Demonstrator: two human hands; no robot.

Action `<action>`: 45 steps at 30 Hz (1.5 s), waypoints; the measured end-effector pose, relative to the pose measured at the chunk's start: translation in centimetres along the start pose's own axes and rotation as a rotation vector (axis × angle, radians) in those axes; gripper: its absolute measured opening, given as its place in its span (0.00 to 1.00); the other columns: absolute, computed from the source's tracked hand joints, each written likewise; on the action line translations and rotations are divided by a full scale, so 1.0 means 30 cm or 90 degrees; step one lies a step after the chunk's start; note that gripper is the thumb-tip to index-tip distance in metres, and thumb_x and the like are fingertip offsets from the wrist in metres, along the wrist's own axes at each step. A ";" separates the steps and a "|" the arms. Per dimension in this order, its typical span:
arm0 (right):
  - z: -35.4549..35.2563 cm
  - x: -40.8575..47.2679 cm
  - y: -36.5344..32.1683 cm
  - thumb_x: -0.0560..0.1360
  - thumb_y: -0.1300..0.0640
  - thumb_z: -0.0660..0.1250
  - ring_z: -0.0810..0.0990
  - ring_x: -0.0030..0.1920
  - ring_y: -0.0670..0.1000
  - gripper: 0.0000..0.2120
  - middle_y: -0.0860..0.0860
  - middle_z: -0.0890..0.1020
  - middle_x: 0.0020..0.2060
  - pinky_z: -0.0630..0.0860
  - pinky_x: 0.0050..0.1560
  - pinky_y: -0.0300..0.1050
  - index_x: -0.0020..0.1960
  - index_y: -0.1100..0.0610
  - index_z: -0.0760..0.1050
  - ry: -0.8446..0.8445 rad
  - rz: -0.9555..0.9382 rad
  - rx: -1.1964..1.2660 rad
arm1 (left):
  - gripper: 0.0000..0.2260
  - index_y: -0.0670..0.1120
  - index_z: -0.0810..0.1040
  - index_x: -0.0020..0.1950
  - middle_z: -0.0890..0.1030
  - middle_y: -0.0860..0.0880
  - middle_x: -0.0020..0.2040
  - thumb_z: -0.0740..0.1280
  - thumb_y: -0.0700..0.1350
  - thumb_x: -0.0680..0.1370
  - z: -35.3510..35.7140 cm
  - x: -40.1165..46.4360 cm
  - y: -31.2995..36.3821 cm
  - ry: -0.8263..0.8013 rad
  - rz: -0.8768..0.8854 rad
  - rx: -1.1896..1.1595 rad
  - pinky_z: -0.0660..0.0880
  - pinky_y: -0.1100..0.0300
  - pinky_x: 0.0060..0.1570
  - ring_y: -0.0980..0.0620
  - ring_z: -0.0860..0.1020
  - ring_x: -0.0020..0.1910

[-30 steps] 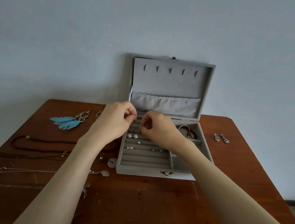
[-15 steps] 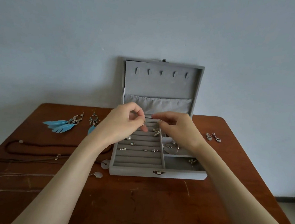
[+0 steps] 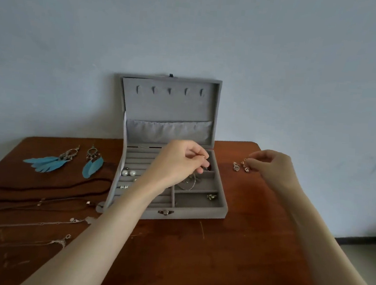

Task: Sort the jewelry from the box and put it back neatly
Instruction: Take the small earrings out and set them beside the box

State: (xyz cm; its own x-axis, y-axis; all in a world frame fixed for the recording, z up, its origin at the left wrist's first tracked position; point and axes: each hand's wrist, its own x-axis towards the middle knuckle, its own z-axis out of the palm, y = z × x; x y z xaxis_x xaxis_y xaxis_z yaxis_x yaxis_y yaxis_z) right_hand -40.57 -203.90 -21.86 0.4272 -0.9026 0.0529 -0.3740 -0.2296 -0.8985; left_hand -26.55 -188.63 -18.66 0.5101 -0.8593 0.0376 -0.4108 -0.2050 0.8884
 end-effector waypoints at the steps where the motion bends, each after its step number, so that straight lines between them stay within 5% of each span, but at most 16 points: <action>1: -0.010 0.012 0.021 0.69 0.62 0.70 0.80 0.39 0.50 0.03 0.51 0.82 0.35 0.75 0.44 0.42 0.42 0.57 0.81 0.015 0.018 -0.012 | 0.05 0.46 0.79 0.46 0.84 0.50 0.43 0.64 0.39 0.77 0.028 0.020 0.018 -0.007 -0.002 0.006 0.75 0.67 0.37 0.58 0.81 0.38; 5: -0.021 0.050 0.070 0.69 0.62 0.68 0.78 0.43 0.49 0.06 0.48 0.81 0.37 0.71 0.39 0.39 0.42 0.54 0.82 0.017 0.056 -0.079 | 0.04 0.47 0.81 0.45 0.83 0.51 0.42 0.66 0.41 0.76 0.135 0.108 0.065 -0.018 -0.003 0.072 0.71 0.73 0.35 0.60 0.79 0.39; 8: -0.025 0.079 0.081 0.69 0.62 0.68 0.76 0.45 0.48 0.06 0.48 0.81 0.41 0.69 0.45 0.40 0.41 0.52 0.81 0.022 0.052 -0.106 | 0.06 0.48 0.82 0.42 0.79 0.56 0.37 0.66 0.41 0.75 0.193 0.159 0.071 -0.011 -0.010 0.129 0.66 0.74 0.33 0.62 0.75 0.37; 13: -0.046 0.095 0.084 0.68 0.61 0.70 0.77 0.44 0.50 0.05 0.50 0.81 0.40 0.69 0.39 0.40 0.38 0.51 0.80 -0.020 0.062 -0.110 | 0.08 0.53 0.83 0.40 0.78 0.57 0.36 0.68 0.41 0.72 0.259 0.195 0.062 -0.036 -0.034 0.217 0.74 0.58 0.53 0.55 0.78 0.50; 17: -0.062 0.096 0.079 0.65 0.62 0.70 0.78 0.43 0.52 0.05 0.54 0.83 0.39 0.70 0.35 0.40 0.38 0.53 0.82 -0.084 0.072 -0.133 | 0.07 0.57 0.81 0.35 0.82 0.57 0.44 0.70 0.45 0.71 0.297 0.212 0.059 -0.079 -0.062 0.297 0.66 0.50 0.63 0.52 0.75 0.57; 24: -0.045 0.143 0.113 0.66 0.58 0.69 0.79 0.48 0.56 0.06 0.54 0.83 0.43 0.74 0.48 0.48 0.41 0.56 0.82 -0.065 0.100 -0.172 | 0.07 0.57 0.82 0.41 0.81 0.57 0.51 0.68 0.45 0.74 0.328 0.242 0.076 -0.056 -0.065 0.354 0.60 0.52 0.62 0.52 0.72 0.59; 28: -0.061 0.154 0.124 0.67 0.58 0.70 0.79 0.48 0.56 0.07 0.53 0.82 0.40 0.75 0.53 0.51 0.32 0.49 0.77 -0.036 0.110 -0.152 | 0.07 0.54 0.84 0.43 0.80 0.57 0.37 0.69 0.43 0.72 0.356 0.275 0.101 -0.030 -0.032 0.312 0.61 0.53 0.62 0.50 0.77 0.52; 34: -0.069 0.165 0.154 0.69 0.59 0.69 0.78 0.42 0.52 0.03 0.50 0.81 0.36 0.74 0.43 0.45 0.37 0.54 0.80 -0.015 0.126 -0.016 | 0.11 0.54 0.84 0.44 0.82 0.54 0.45 0.69 0.38 0.71 0.410 0.339 0.093 -0.002 -0.019 0.343 0.60 0.56 0.52 0.52 0.74 0.50; 45: -0.050 0.182 0.179 0.69 0.55 0.68 0.78 0.44 0.53 0.04 0.52 0.82 0.40 0.73 0.42 0.45 0.39 0.53 0.81 0.007 0.150 0.043 | 0.06 0.53 0.83 0.47 0.83 0.53 0.46 0.67 0.45 0.74 0.426 0.363 0.048 0.033 0.037 0.379 0.55 0.56 0.49 0.52 0.75 0.53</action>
State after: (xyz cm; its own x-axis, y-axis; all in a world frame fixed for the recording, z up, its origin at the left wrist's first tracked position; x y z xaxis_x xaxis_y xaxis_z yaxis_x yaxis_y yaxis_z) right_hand -41.48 -210.61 -25.74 0.3252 -0.9324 -0.1575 -0.4067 0.0125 -0.9135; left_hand -31.24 -204.26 -22.81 0.5044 -0.8558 0.1147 -0.7840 -0.3982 0.4762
